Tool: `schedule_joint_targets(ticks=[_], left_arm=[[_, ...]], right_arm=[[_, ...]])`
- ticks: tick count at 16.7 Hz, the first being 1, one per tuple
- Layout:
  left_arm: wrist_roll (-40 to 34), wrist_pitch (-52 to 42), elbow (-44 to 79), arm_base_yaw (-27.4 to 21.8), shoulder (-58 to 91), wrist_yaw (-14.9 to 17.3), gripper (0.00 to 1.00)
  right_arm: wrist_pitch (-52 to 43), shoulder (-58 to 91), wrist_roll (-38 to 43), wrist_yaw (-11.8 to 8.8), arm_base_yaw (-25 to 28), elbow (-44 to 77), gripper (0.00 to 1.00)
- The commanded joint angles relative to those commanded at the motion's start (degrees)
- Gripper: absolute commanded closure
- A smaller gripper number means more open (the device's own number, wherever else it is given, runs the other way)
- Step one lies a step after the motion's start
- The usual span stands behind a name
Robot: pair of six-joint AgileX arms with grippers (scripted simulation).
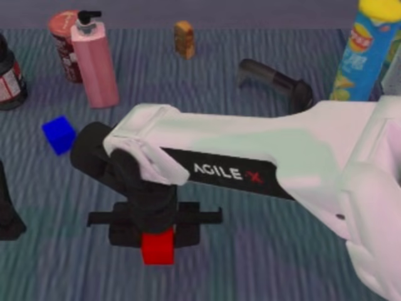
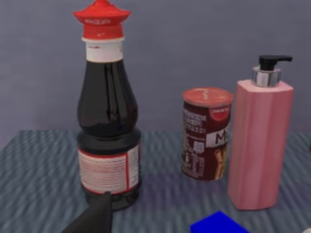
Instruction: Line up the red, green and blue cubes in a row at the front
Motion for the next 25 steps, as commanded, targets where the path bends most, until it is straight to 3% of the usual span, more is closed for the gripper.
schedule_joint_targets(ticks=[5, 6, 15, 25], left_arm=[[0.0, 0.0, 0.0, 0.0, 0.0, 0.0, 0.00], [0.0, 0.0, 0.0, 0.0, 0.0, 0.0, 0.00], [0.0, 0.0, 0.0, 0.0, 0.0, 0.0, 0.00], [0.0, 0.0, 0.0, 0.0, 0.0, 0.0, 0.00]], right_arm=[[0.0, 0.0, 0.0, 0.0, 0.0, 0.0, 0.02], [0.0, 0.0, 0.0, 0.0, 0.0, 0.0, 0.00], [-0.2, 0.0, 0.0, 0.0, -0.1, 0.2, 0.00], [-14.0, -2.7, 0.1, 0.0, 0.6, 11.3, 0.00]])
